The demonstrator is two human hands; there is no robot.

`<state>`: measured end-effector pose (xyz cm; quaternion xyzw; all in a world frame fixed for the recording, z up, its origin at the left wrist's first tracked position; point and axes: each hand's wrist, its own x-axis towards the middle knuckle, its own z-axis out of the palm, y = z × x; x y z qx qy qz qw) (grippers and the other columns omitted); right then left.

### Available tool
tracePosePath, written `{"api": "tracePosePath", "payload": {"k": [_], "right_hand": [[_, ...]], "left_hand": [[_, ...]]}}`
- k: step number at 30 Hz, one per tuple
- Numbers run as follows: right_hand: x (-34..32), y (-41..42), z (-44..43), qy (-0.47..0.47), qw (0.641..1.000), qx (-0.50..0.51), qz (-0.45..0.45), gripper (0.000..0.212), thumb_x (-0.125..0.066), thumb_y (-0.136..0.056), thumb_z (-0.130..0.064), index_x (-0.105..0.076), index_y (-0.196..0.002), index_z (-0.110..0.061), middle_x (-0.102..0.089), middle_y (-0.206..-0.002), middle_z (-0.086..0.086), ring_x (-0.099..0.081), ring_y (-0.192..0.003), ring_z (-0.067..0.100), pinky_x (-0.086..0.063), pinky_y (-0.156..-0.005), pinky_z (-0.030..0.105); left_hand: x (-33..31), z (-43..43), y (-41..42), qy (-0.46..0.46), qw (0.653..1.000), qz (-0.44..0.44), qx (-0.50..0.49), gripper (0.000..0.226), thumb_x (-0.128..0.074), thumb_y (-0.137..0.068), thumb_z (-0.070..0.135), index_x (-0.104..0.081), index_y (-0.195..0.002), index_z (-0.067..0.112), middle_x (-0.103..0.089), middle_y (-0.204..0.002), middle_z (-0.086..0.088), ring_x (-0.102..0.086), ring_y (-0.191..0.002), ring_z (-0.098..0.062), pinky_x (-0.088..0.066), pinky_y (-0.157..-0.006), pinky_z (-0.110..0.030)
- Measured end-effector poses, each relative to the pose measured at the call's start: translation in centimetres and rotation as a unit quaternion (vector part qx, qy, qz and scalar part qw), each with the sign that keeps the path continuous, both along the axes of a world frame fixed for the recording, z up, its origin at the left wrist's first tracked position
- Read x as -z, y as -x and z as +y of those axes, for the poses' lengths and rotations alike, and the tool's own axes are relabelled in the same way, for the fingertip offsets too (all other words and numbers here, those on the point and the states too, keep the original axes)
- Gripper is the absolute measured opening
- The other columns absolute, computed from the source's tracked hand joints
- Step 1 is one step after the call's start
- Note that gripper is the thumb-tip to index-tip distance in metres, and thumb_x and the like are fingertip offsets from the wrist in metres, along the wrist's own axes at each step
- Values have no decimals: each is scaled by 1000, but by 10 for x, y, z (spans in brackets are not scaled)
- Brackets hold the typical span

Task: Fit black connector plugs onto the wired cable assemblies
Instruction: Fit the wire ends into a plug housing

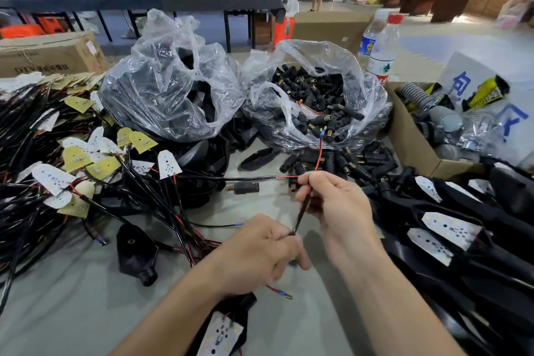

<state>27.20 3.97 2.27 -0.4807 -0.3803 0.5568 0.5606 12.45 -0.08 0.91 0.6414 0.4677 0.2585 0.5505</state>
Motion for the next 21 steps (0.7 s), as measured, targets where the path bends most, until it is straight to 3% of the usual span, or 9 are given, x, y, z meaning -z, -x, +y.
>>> {"api": "tracePosePath", "payload": {"k": [2,3,5,8,13,15,17,19,21], "right_hand": [[3,0,1,8,1000,10,6,46,-54,-99,-5,-76,-61,-19,-62,-57,3,-52,-54,12,-40,-55,25],[4,-1,2,10,1000,-7,0,44,-54,-98,-5,-76,-62,-17,-60,-56,3,-49,-52,13,-39,-53,25],[1,-7,3,7,998,-66,-25,39,-53,-99,-6,-74,-66,-13,-56,-54,5,-44,-50,17,-35,-46,22],[-2,-11,-1,-11,978,-177,-113,34,-55,-97,-7,-73,-68,-11,-56,-52,7,-39,-45,19,-32,-39,20],[1,0,-14,-6,923,-293,-252,30,-59,-94,-13,-73,-68,-13,-63,-54,4,-43,-36,13,-34,-39,19],[3,1,-10,-29,912,-233,-336,27,-62,-92,-21,-70,-68,-12,-64,-54,-4,-48,-42,10,-37,-44,23],[7,-2,-3,-75,898,-73,-426,19,-65,-88,-25,-69,-71,-17,-65,-57,-11,-52,-49,6,-41,-52,26],[7,-9,0,-122,889,72,-435,12,-67,-86,-18,-72,-78,-25,-70,-69,-14,-61,-63,5,-45,-62,21],[8,-23,6,-125,863,118,-476,31,-65,-82,-7,-75,-99,-31,-72,-96,-10,-64,-92,14,-45,-85,23]], "left_hand": [[-3,-2,-1,8,999,-7,40,40,-55,-96,33,-77,-80,4,-54,-44,-2,-53,-53,-17,-52,-66,-28],[-2,-1,-2,10,999,-15,32,43,-54,-96,40,-78,-80,8,-58,-48,-7,-54,-53,-20,-52,-59,-32],[3,2,-1,3,996,-54,-73,52,-51,-102,48,-79,-84,9,-67,-58,-13,-54,-46,-17,-43,-43,-25],[7,11,3,-31,958,-130,-253,36,-53,-105,34,-81,-95,13,-72,-71,-6,-58,-55,-14,-47,-47,-22],[8,19,13,-34,920,-218,-324,21,-67,-93,5,-83,-84,16,-67,-64,-2,-56,-54,-10,-47,-52,-20],[8,20,15,-40,915,-211,-343,25,-68,-92,2,-83,-81,19,-68,-64,-1,-56,-53,-8,-46,-51,-19],[9,21,16,-49,912,-198,-357,27,-68,-93,2,-83,-81,22,-70,-67,-1,-57,-54,-8,-48,-52,-19],[10,21,17,-57,912,-186,-362,31,-66,-95,2,-83,-80,24,-73,-69,-1,-58,-55,-8,-48,-52,-19],[10,20,15,-58,913,-180,-361,32,-64,-96,2,-82,-80,21,-75,-73,-4,-59,-55,-9,-49,-52,-19]]}}
